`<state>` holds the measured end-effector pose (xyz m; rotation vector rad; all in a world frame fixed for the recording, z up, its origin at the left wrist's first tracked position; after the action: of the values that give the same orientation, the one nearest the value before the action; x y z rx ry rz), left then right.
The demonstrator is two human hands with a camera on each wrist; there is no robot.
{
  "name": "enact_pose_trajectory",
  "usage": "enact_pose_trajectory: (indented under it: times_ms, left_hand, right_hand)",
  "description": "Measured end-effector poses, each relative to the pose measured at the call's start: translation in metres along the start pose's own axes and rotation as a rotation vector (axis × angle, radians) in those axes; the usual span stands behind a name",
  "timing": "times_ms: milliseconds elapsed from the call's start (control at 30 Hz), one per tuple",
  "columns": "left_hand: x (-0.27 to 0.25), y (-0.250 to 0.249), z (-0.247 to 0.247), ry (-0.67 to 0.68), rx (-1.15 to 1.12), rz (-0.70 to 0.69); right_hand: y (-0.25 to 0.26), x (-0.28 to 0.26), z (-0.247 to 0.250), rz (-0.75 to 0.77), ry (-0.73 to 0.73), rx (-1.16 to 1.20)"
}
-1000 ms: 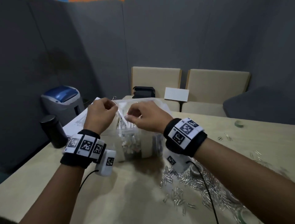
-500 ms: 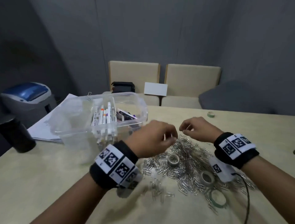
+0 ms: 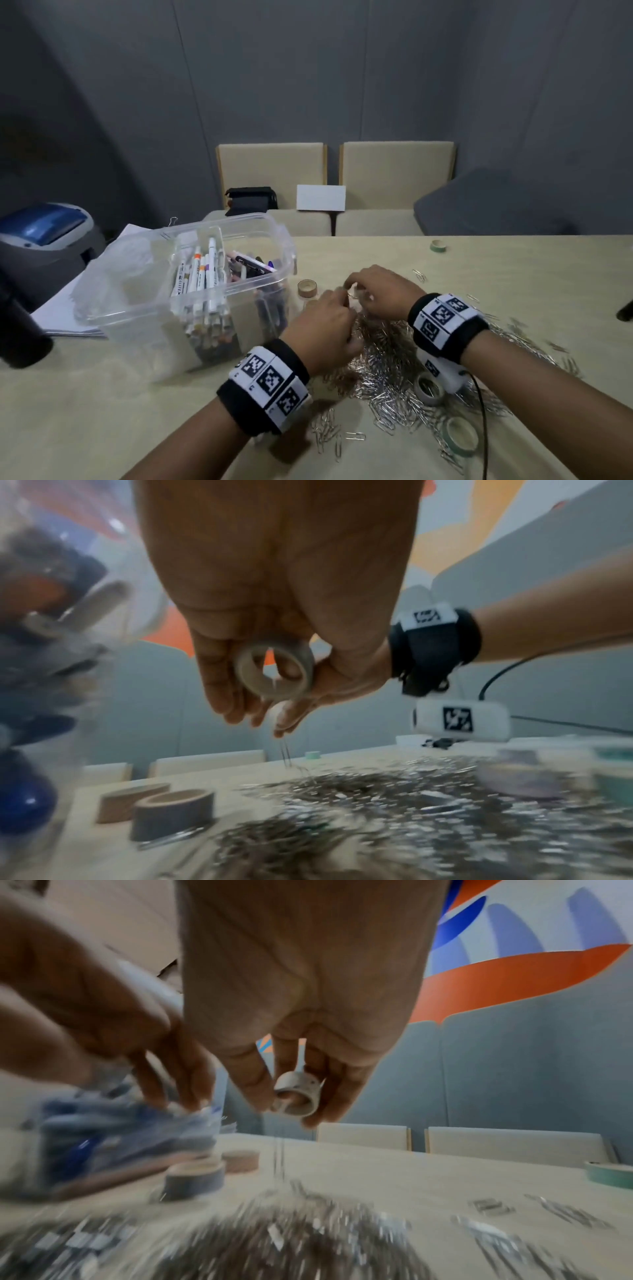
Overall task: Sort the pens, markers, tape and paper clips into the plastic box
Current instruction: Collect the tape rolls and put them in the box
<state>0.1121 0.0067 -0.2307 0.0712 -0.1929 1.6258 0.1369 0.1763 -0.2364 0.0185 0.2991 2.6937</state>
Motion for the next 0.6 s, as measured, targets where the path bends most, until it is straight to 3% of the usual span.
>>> enact_pose_trajectory:
  times_ms: [100, 233, 367, 500, 600]
  left_hand:
    - [0.008, 0.016, 0.008, -0.055, -0.019, 0.145]
    - [0.023, 0.025, 0.004, 0.046, 0.071, 0.301]
    - [0.03, 0.029, -0.013, 0.131, 0.145, 0.414]
    - [0.033, 0.035, -0.018, 0.283, 0.16, 0.408]
    - [0.037, 0.034, -0.014, 0.246, 0.191, 0.404]
  right_hand:
    - [0.003, 0.012, 0.017, 0.034, 0.056, 0.097]
    - [0.006, 0.017, 0.028, 0.067, 0.098, 0.072]
    - [-0.003, 0.022, 0.031, -0.053, 0.121, 0.166]
    - [-0.032, 0.028, 0.049, -0.175, 0.053, 0.135]
    - [-0.06, 0.037, 0.062, -0.27, 0.023, 0.128]
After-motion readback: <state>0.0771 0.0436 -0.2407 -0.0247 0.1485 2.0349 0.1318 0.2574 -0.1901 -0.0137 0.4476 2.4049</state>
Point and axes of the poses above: each hand's wrist, its own x-axis towards the middle knuckle, its own z-axis out of the back of the hand, y = z × x, the point moved 1 cm from there along x, towards the middle knuckle, and after that the axes turned 15 degrees about -z, right-handed, at the moved point
